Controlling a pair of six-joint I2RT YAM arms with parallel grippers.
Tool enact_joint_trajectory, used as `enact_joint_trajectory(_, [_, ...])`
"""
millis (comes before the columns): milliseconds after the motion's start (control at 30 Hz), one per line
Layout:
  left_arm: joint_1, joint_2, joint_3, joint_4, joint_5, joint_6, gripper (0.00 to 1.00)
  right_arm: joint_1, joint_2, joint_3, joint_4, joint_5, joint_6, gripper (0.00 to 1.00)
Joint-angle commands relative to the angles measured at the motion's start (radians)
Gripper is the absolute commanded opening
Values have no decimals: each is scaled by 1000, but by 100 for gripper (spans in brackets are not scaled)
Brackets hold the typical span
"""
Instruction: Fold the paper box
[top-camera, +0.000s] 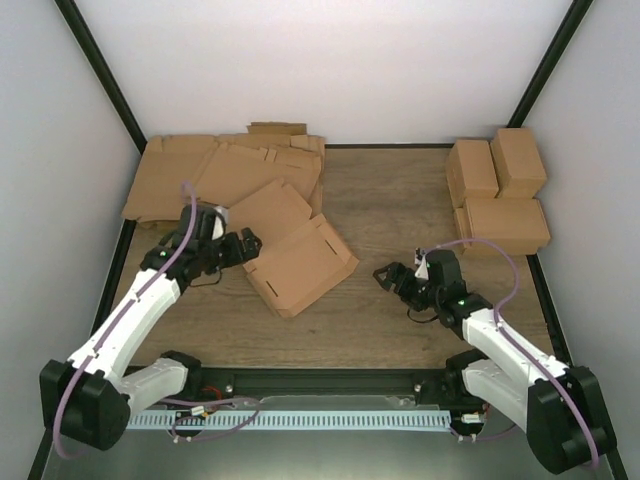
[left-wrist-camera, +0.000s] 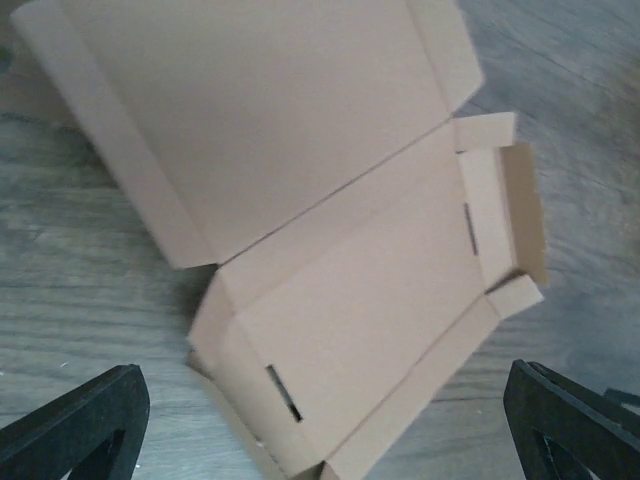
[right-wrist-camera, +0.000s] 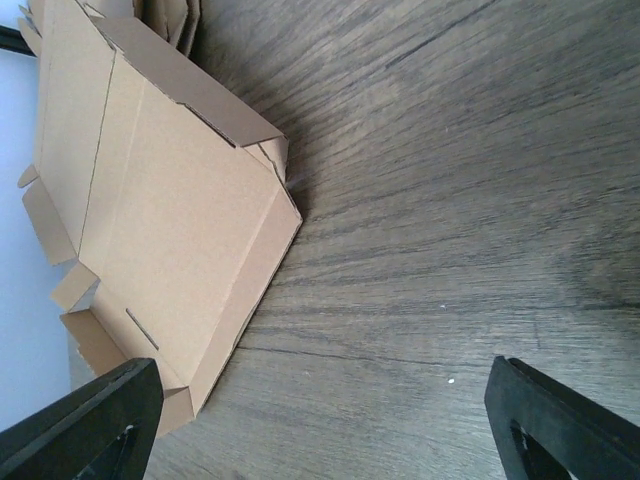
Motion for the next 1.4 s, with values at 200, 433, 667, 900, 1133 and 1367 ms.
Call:
enact_joint_trajectory(200, [284,6,-339,380,317,-37,86,13,70,37,35,-97,-40,92])
enact_joint_trajectory(433, [320,141,-309,518,412,-51,68,13,20,-45,105,-181,-54,92])
enact_joint_trajectory(667, [325,248,-274,595,437,-72,47,14,14,-83,139,-204,-47,91])
enact_joint_trajectory(900, [325,354,-238,647,473,-79,10,14,32,-86,167,-232,-47,91])
enact_joint_trajectory(1133, [324,167,-313,649,464,-194,4,70,75,-113,295,-247,53,90])
enact_joint_trajectory(1367, [317,-134,-451,717,481,-502,4,179,191,-40,410,-183,151,90])
